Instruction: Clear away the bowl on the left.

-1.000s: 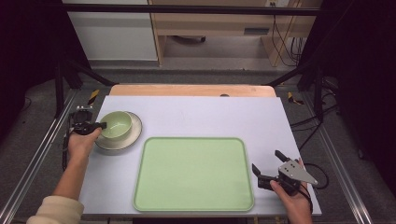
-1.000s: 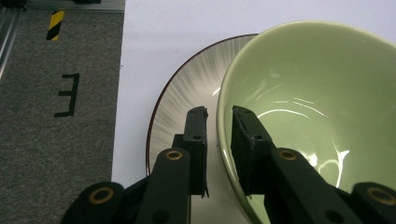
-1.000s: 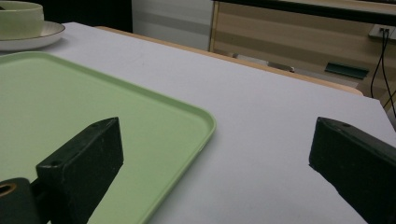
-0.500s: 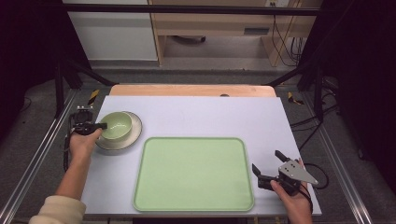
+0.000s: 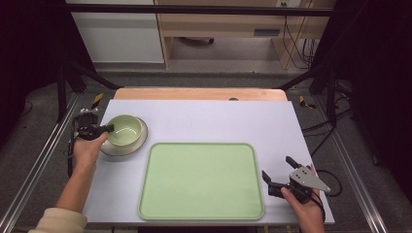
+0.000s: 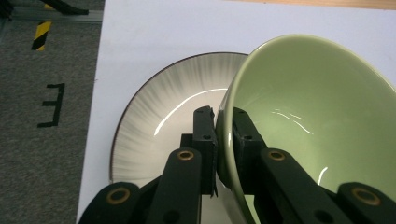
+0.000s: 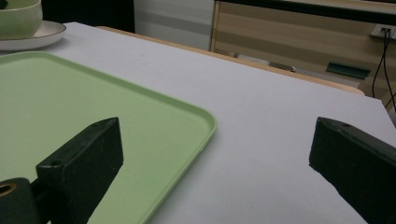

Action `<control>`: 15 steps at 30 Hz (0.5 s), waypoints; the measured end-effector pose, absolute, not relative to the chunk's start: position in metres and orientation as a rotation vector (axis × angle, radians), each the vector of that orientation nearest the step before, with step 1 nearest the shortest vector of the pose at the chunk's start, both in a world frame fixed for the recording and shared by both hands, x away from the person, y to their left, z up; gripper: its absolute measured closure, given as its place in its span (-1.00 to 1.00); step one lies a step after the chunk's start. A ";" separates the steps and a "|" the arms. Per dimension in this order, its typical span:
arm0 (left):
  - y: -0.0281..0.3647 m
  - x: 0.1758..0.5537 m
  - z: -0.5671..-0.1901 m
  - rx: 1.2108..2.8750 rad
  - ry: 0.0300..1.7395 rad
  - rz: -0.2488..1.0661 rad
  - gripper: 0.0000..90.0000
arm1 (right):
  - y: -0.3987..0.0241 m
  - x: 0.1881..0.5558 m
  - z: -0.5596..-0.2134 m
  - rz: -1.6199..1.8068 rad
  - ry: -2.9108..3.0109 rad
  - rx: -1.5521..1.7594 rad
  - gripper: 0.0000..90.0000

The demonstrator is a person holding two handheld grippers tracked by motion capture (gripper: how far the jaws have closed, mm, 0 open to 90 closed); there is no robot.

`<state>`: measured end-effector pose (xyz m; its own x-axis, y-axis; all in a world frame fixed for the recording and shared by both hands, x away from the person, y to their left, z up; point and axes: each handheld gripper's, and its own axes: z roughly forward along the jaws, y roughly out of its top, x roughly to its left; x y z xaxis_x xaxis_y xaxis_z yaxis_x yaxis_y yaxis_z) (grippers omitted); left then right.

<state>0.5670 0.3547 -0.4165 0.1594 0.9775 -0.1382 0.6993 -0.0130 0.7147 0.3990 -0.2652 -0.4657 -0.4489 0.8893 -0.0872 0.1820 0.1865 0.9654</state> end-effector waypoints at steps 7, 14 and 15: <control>0.350 0.567 -0.416 1.771 1.581 0.498 0.84 | -0.265 0.399 -0.466 1.306 1.777 1.008 -0.93; 0.348 0.567 -0.416 1.767 1.580 0.472 0.84 | -0.265 0.399 -0.466 1.306 1.778 1.006 -0.93; 0.352 0.570 -0.416 1.806 1.528 0.533 0.84 | -0.265 0.399 -0.466 1.304 1.779 1.005 -0.93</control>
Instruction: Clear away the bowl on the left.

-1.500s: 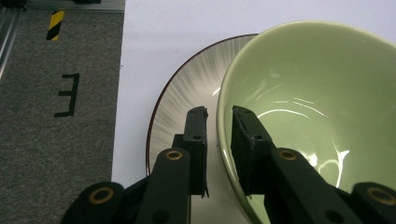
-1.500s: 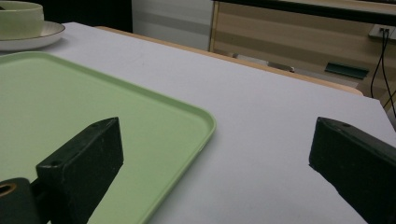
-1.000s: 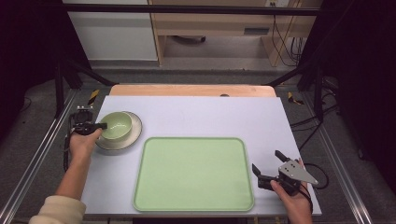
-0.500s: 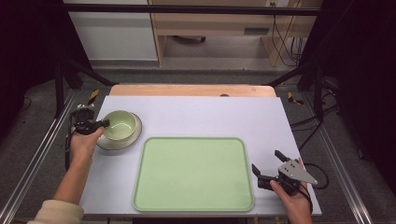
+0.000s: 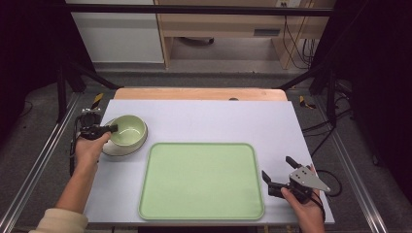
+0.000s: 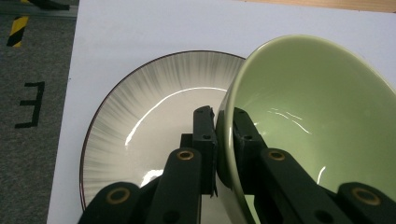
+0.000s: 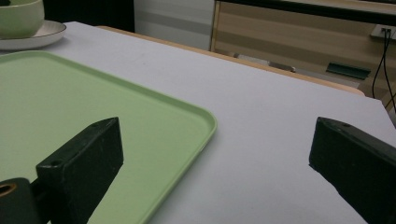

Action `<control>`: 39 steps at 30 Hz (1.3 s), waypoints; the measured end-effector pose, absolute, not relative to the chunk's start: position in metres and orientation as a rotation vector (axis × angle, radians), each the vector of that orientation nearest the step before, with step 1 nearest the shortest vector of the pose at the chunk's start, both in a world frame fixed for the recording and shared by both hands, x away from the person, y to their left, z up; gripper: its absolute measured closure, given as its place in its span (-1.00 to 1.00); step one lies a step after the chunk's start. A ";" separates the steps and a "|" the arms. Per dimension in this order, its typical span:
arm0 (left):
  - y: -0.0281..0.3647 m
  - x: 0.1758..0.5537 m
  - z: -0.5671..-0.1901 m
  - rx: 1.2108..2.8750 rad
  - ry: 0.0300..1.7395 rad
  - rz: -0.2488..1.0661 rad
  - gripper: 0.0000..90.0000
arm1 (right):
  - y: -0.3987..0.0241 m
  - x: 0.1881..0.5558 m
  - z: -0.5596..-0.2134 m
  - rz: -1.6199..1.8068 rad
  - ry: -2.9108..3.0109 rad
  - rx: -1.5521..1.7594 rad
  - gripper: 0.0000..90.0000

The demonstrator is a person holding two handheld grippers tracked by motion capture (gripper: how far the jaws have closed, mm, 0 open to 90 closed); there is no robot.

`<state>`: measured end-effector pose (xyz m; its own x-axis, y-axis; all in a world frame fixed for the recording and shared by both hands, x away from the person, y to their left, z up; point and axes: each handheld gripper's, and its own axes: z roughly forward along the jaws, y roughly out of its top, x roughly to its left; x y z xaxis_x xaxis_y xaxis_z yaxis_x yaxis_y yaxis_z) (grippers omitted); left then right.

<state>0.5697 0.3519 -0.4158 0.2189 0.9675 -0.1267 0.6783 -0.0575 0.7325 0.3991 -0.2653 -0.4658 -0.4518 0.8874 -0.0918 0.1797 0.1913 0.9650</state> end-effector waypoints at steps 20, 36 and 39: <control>0.340 0.566 -0.406 1.792 1.468 0.508 0.84 | -0.265 0.399 -0.466 1.303 1.778 1.004 -0.93; 0.321 0.559 -0.394 1.791 1.402 0.464 0.84 | -0.265 0.399 -0.466 1.304 1.777 1.005 -0.93; 0.317 0.555 -0.392 1.790 1.387 0.450 0.84 | -0.265 0.399 -0.466 1.304 1.778 1.006 -0.93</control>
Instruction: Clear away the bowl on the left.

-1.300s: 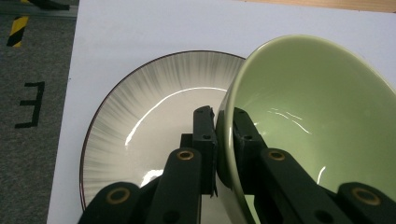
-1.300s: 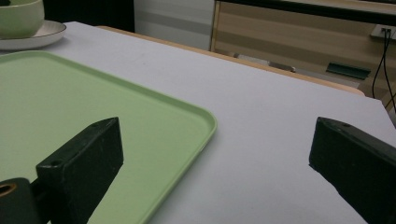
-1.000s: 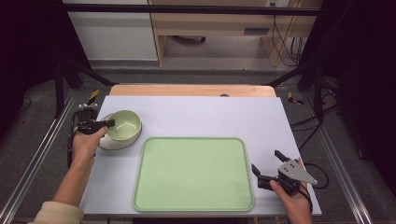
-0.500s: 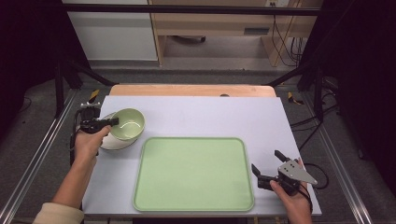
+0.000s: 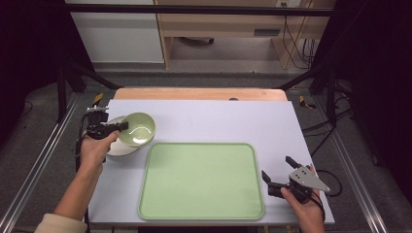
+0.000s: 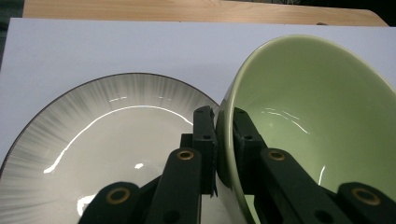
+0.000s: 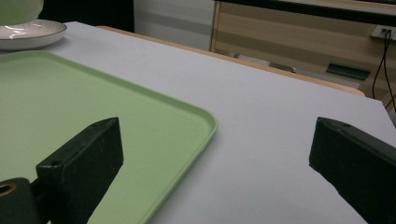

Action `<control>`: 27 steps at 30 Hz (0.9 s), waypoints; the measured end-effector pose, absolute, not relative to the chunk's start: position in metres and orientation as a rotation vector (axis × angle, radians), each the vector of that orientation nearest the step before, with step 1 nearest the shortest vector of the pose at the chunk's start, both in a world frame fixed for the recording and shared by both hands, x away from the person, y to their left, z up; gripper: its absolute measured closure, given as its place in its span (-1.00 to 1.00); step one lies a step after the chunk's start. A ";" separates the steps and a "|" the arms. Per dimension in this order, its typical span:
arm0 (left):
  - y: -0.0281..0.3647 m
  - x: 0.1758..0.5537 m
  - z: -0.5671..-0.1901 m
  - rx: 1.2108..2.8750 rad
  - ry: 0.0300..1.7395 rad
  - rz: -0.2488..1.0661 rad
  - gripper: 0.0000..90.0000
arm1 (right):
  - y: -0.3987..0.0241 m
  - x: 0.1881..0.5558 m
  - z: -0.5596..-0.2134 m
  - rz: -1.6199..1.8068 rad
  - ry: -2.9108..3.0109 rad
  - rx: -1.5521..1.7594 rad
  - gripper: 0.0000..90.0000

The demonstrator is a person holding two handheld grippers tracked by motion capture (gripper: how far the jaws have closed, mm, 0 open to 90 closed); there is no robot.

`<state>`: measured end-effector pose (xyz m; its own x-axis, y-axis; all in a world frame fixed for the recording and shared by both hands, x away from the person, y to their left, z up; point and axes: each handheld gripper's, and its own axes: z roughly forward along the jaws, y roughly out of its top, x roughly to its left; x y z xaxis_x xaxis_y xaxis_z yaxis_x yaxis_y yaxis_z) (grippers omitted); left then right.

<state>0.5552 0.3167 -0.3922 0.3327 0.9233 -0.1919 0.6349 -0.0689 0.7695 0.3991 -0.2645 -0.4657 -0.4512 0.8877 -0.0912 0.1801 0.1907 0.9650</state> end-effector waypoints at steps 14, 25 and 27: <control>0.295 0.544 -0.384 1.809 1.311 0.383 0.84 | -0.262 0.401 -0.467 1.314 1.779 1.005 -0.93; 0.271 0.533 -0.387 1.839 1.253 0.337 0.84 | -0.261 0.400 -0.466 1.311 1.782 0.993 -0.93; 0.268 0.532 -0.387 1.830 1.242 0.317 0.84 | -0.261 0.400 -0.466 1.310 1.784 0.993 -0.93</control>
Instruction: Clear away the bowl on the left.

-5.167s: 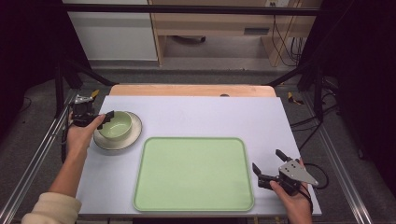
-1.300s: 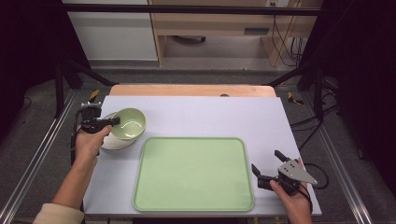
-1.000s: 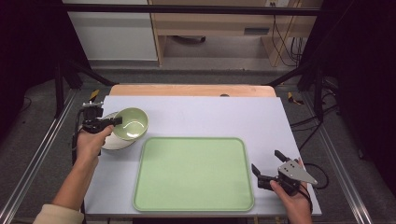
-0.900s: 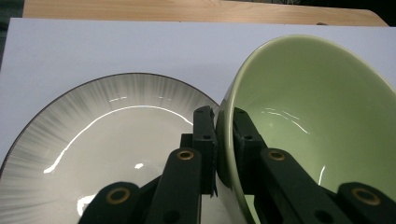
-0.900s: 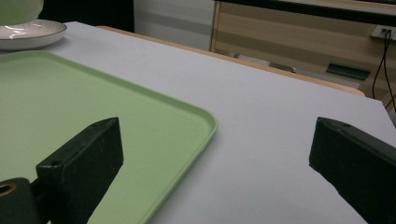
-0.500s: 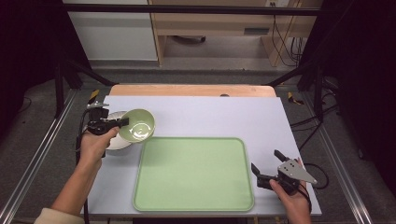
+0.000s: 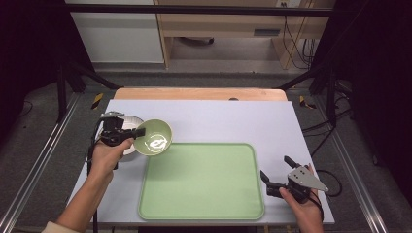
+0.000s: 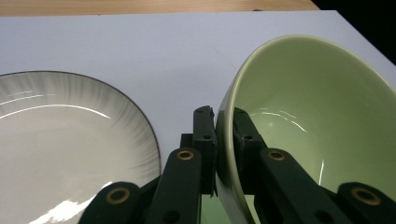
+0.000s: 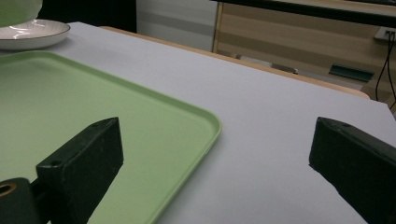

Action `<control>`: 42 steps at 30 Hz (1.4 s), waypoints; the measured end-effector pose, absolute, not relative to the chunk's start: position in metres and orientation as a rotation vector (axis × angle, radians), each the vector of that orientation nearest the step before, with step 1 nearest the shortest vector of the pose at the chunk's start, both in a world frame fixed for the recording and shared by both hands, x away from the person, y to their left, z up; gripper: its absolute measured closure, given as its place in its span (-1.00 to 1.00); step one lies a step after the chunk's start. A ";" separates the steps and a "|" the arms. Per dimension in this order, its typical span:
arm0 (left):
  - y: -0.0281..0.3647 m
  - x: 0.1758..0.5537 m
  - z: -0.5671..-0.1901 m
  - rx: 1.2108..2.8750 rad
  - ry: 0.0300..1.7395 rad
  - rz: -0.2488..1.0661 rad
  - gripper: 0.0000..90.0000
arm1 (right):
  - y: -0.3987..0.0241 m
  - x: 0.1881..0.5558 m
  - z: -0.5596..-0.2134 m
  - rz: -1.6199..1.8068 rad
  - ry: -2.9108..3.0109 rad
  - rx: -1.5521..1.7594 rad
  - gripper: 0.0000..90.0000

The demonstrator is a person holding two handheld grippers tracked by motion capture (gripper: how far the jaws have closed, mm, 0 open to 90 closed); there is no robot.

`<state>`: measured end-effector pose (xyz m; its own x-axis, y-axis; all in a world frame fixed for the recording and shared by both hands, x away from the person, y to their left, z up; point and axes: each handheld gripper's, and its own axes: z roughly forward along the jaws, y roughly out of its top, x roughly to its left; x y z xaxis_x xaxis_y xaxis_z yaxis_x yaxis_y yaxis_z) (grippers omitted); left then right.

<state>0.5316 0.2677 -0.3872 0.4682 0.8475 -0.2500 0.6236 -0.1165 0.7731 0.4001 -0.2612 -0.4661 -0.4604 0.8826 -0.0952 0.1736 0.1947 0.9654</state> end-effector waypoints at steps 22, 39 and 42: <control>0.228 0.513 -0.399 1.936 1.140 0.256 0.84 | -0.262 0.400 -0.465 1.309 1.779 0.990 -0.93; 0.196 0.505 -0.408 2.005 1.072 0.187 0.84 | -0.262 0.400 -0.466 1.307 1.782 0.993 -0.93; 0.193 0.504 -0.408 2.002 1.066 0.180 0.84 | -0.263 0.400 -0.466 1.305 1.782 0.992 -0.93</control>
<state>0.5040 0.1926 -0.4083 0.6277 0.7397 -0.2425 0.6191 -0.2856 0.7315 0.3995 -0.2627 -0.4656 -0.4578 0.8836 -0.0984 0.1728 0.1970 0.9651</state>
